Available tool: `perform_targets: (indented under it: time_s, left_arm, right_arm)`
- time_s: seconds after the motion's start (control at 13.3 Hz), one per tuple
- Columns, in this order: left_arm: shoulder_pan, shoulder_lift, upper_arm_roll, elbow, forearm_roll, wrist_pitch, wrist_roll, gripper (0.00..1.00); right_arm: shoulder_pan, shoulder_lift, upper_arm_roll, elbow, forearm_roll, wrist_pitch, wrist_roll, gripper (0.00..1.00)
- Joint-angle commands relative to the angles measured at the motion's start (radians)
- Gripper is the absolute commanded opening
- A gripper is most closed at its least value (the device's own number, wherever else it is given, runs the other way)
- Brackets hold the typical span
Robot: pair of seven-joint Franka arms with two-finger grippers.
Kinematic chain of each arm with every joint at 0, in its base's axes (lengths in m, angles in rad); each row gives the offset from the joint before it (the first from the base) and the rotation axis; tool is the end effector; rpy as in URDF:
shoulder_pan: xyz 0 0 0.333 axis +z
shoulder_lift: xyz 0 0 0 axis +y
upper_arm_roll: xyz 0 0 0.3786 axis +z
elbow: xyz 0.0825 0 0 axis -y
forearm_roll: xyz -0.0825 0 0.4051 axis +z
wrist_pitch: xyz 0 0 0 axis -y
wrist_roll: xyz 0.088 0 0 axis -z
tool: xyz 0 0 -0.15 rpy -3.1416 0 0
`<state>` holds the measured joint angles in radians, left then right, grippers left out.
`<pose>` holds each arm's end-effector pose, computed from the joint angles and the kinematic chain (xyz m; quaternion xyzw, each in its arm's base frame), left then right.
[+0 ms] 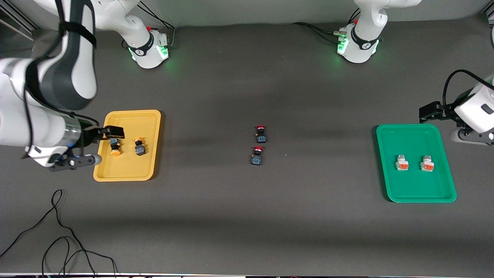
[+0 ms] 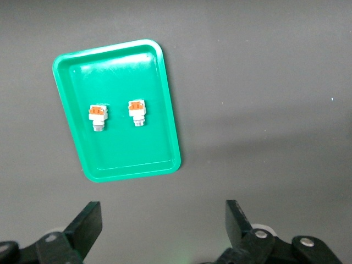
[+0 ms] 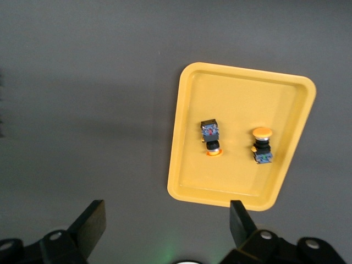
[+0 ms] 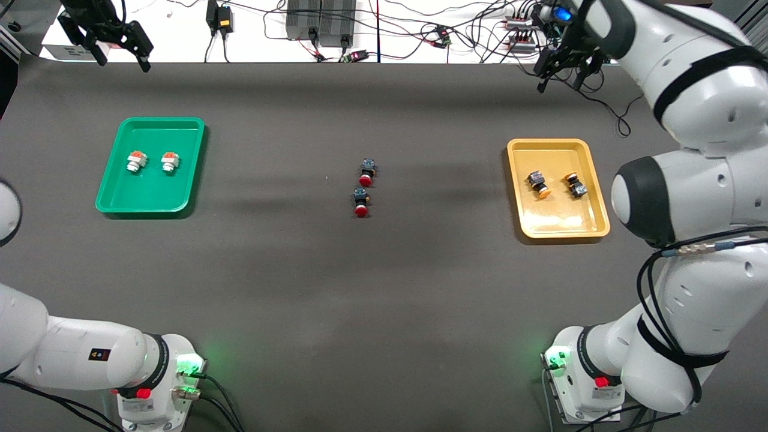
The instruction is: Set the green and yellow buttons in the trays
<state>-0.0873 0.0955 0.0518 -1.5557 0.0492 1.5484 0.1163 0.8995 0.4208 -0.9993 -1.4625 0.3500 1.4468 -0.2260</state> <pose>0.6006 -0.0153 0.5938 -0.9954 0.0764 0.0523 0.0250 0.6367 0.0907 0.5213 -0.9906 -0.0614 0.1210 0.0183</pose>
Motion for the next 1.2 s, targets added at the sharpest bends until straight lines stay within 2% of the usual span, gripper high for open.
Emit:
perform_targets:
  time_s: [0.0,0.23,0.3,0.38,0.53,0.68,0.83,0.9,0.98,1.13]
  left_arm:
    - [0.017,-0.086,-0.036,-0.124,-0.009,0.088,-0.007,1.0]
    - [0.014,-0.065,-0.036,-0.112,-0.011,0.128,-0.004,1.0]
    - [0.009,-0.059,-0.036,-0.104,-0.011,0.122,-0.007,1.0]
    - [0.018,-0.042,-0.036,-0.103,-0.012,0.119,-0.004,1.0]
    - [0.021,-0.042,-0.035,-0.103,-0.011,0.11,-0.003,1.0]
    - [0.02,-0.042,-0.035,-0.104,-0.011,0.102,-0.003,1.0]
    - [0.021,-0.042,-0.03,-0.103,-0.011,0.102,0.008,1.0]
    - [0.023,-0.042,-0.03,-0.104,-0.009,0.101,0.01,1.0]
    - [0.029,-0.042,-0.03,-0.103,-0.009,0.09,0.01,1.0]
    - [0.034,-0.042,-0.03,-0.104,-0.009,0.082,0.01,1.0]
  right_arm:
    - [0.006,-0.08,0.001,0.011,-0.08,-0.032,0.031,1.0]
    - [-0.001,-0.163,0.013,0.005,-0.161,-0.034,0.036,1.0]
    - [-0.014,-0.195,0.042,-0.004,-0.176,-0.034,0.056,1.0]
    - [-0.069,-0.232,0.101,-0.01,-0.202,-0.034,0.078,1.0]
    - [-0.242,-0.312,0.312,-0.044,-0.287,-0.026,0.121,1.0]
    - [-0.449,-0.364,0.529,-0.09,-0.318,-0.008,0.154,1.0]
    - [-0.607,-0.417,0.683,-0.162,-0.335,0.044,0.155,1.0]
    - [-0.67,-0.448,0.739,-0.212,-0.335,0.079,0.155,1.0]
    - [-0.7,-0.464,0.769,-0.238,-0.338,0.098,0.155,1.0]
    - [-0.734,-0.458,0.786,-0.239,-0.342,0.116,0.154,1.0]
